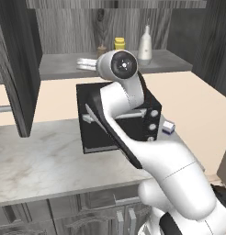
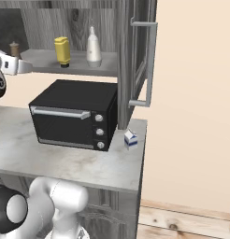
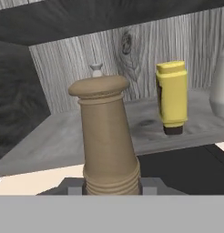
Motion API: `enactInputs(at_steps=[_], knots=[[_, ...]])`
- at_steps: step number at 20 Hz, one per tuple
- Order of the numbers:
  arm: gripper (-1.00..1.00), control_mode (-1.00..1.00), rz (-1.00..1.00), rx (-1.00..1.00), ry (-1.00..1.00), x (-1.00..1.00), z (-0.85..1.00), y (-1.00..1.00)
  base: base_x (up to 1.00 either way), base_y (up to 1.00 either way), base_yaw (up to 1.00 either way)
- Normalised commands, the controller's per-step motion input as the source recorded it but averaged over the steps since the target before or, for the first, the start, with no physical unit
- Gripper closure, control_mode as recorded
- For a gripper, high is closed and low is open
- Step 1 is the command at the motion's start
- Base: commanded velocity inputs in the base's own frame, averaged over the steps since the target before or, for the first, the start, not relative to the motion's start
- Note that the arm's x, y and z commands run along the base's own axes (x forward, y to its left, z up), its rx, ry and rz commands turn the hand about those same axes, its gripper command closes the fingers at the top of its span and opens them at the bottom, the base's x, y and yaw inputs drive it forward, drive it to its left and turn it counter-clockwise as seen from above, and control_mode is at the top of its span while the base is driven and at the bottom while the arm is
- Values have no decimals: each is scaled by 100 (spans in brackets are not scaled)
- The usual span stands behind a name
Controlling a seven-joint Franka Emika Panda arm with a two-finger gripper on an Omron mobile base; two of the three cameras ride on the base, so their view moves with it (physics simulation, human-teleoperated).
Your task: There are various items on the counter. Only move the condiments/shakers into the cabinet.
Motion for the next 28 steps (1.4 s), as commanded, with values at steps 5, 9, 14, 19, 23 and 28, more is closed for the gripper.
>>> enactInputs(at_steps=[5,9,14,19,23,28], knots=[[100,-100,-1,-7,5,32,-3,14,0,0,0],[100,-100,0,-9,0,27,-2,10,0,0,0],[100,-100,0,-10,0,19,-9,7,0,0,0],[100,-100,0,-5,-9,0,-31,1,0,0,0],[100,-100,0,0,-21,0,-5,0,0,0,0],[100,-100,0,7,-11,0,0,0,0,0,0]])
